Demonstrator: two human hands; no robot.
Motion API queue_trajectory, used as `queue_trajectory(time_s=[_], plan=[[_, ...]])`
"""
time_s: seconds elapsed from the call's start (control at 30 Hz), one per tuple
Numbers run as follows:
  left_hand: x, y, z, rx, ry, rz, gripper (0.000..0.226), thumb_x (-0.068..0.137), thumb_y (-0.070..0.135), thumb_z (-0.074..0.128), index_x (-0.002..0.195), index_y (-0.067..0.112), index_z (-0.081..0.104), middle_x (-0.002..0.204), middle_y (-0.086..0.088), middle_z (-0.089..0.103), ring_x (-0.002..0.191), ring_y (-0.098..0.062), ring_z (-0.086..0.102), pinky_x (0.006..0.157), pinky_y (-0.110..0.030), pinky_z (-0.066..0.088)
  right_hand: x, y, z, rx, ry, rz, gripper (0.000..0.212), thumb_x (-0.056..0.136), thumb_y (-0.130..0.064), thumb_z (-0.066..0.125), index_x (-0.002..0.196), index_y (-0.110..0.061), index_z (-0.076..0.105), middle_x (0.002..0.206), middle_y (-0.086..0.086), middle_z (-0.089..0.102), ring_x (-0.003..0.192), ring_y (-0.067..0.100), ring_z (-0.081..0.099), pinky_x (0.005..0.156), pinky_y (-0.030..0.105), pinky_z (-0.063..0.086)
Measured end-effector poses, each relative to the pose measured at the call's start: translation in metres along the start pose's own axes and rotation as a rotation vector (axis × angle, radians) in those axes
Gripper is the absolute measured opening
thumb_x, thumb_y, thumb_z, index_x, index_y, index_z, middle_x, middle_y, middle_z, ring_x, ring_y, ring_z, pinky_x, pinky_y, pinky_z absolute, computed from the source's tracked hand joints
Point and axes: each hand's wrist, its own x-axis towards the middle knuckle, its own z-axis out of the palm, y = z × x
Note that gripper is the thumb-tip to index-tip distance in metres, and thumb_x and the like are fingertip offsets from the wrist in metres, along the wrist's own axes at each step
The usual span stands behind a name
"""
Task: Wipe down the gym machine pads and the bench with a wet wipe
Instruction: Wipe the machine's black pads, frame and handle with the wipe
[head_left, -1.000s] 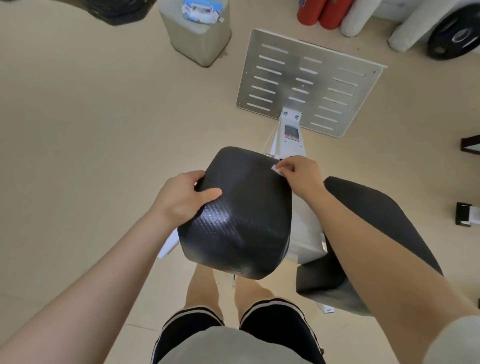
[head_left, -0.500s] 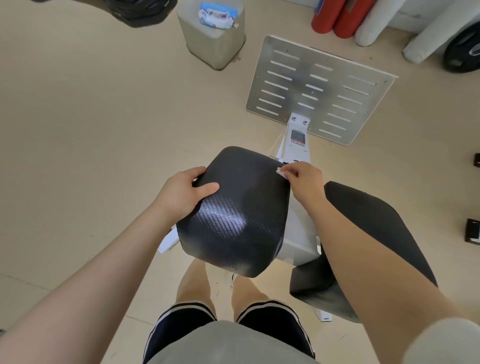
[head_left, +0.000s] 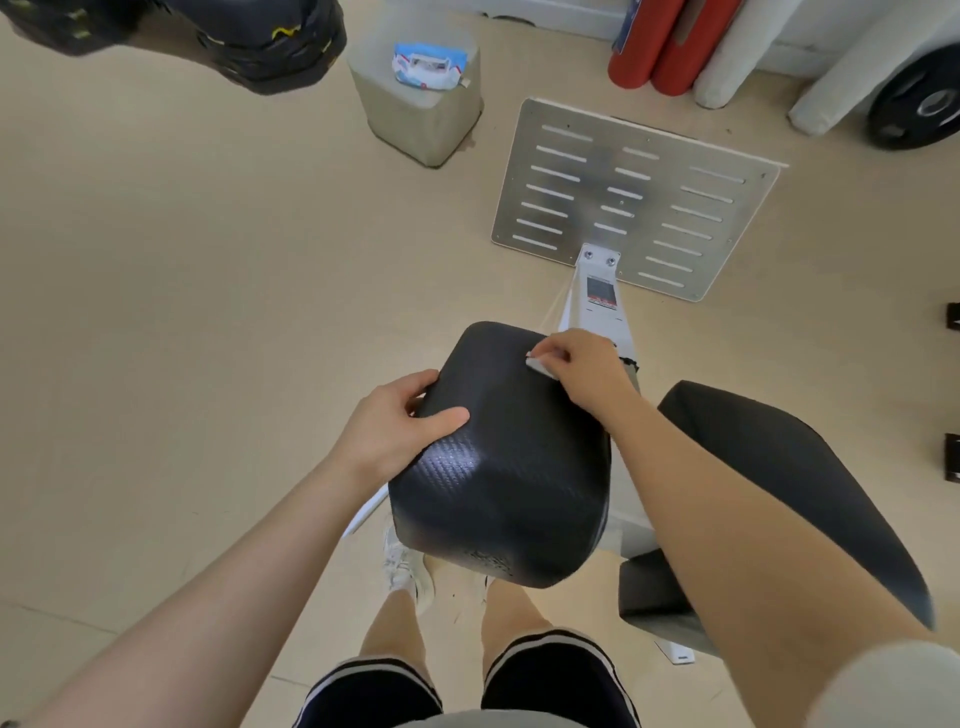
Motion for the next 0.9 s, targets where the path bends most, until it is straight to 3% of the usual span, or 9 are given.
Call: queue_trajectory(time_s=[0.1, 0.2, 0.23, 0.33, 0.47, 0.6, 0.7, 0.8, 0.9], plan=[[-0.005, -0.005, -0.009, -0.204, -0.142, -0.001, 0.04, 0.079, 0.005, 0.068, 0.114, 0.023, 0.06, 0.107, 0.012, 0.069, 0.101, -0.003, 0.063, 0.091, -0.021, 0.049, -0.003, -0.033, 0.005, -0.041, -0.072, -0.01, 0.022, 0.09, -0.012, 0.051, 0.104, -0.01, 0.069, 0.113, 0.008, 0.064, 0.108, 0.022, 0.055, 0.09, 0.021, 0.036], [-0.001, -0.008, -0.02, -0.271, -0.241, -0.013, 0.042, 0.082, -0.008, 0.058, 0.102, 0.029, 0.059, 0.088, 0.025, 0.07, 0.087, 0.011, 0.063, 0.073, -0.004, 0.046, -0.043, -0.065, 0.013, -0.005, -0.18, -0.333, 0.018, 0.089, -0.016, 0.056, 0.096, -0.009, 0.072, 0.103, 0.004, 0.068, 0.096, 0.014, 0.058, 0.083, 0.017, 0.04], [0.0, -0.009, -0.024, -0.26, -0.273, -0.024, 0.045, 0.082, -0.008, 0.058, 0.105, 0.031, 0.058, 0.09, 0.026, 0.069, 0.089, 0.013, 0.061, 0.075, -0.004, 0.045, -0.056, -0.07, 0.017, -0.002, -0.199, -0.392, 0.018, 0.089, -0.015, 0.056, 0.096, -0.01, 0.072, 0.102, 0.002, 0.067, 0.093, 0.009, 0.056, 0.082, 0.012, 0.04], [0.004, -0.015, -0.035, -0.251, -0.373, -0.074, 0.06, 0.083, -0.005, 0.059, 0.134, 0.022, 0.044, 0.127, 0.012, 0.057, 0.12, 0.001, 0.049, 0.101, -0.018, 0.037, -0.057, -0.069, 0.024, 0.041, -0.148, -0.383, 0.02, 0.09, -0.013, 0.055, 0.102, -0.013, 0.071, 0.104, 0.001, 0.067, 0.093, 0.004, 0.054, 0.08, 0.004, 0.034], [0.007, -0.021, -0.043, -0.324, -0.495, -0.048, 0.059, 0.077, 0.006, 0.057, 0.133, 0.018, 0.045, 0.129, 0.002, 0.058, 0.117, -0.009, 0.056, 0.094, -0.021, 0.046, -0.011, -0.063, 0.031, -0.028, -0.048, -0.147, 0.026, 0.092, -0.009, 0.048, 0.107, -0.014, 0.068, 0.115, 0.007, 0.064, 0.107, 0.02, 0.056, 0.091, 0.02, 0.036], [0.016, -0.029, -0.047, -0.428, -0.415, -0.097, 0.063, 0.06, 0.013, 0.05, 0.124, 0.012, 0.055, 0.127, -0.004, 0.058, 0.121, -0.017, 0.052, 0.099, -0.027, 0.044, 0.027, -0.068, 0.037, -0.136, -0.043, 0.009, 0.029, 0.09, -0.005, 0.046, 0.106, -0.01, 0.069, 0.117, 0.008, 0.063, 0.109, 0.021, 0.055, 0.091, 0.019, 0.035], [0.012, -0.028, -0.051, -0.557, -0.369, -0.129, 0.049, 0.065, 0.017, 0.048, 0.112, 0.01, 0.058, 0.119, -0.007, 0.06, 0.117, -0.02, 0.053, 0.104, -0.034, 0.038, 0.002, -0.086, 0.034, -0.107, -0.096, -0.064, 0.025, 0.09, -0.01, 0.049, 0.105, -0.013, 0.069, 0.112, 0.007, 0.065, 0.104, 0.018, 0.057, 0.088, 0.019, 0.037], [0.007, -0.029, -0.055, -0.543, -0.384, -0.1, 0.042, 0.088, 0.019, 0.041, 0.127, 0.006, 0.049, 0.127, -0.012, 0.057, 0.116, -0.023, 0.053, 0.108, -0.04, 0.036, -0.053, -0.104, 0.038, -0.15, -0.151, -0.243, 0.023, 0.092, -0.014, 0.05, 0.105, -0.014, 0.068, 0.109, 0.005, 0.065, 0.1, 0.018, 0.057, 0.091, 0.025, 0.042], [0.001, -0.024, -0.057, -0.432, -0.406, -0.068, 0.041, 0.1, 0.018, 0.023, 0.135, 0.007, 0.041, 0.134, -0.01, 0.052, 0.121, -0.022, 0.051, 0.11, -0.041, 0.034, -0.086, -0.11, 0.047, -0.124, -0.088, -0.347, 0.022, 0.092, -0.011, 0.051, 0.105, -0.012, 0.069, 0.109, 0.005, 0.065, 0.1, 0.017, 0.059, 0.091, 0.021, 0.041]])
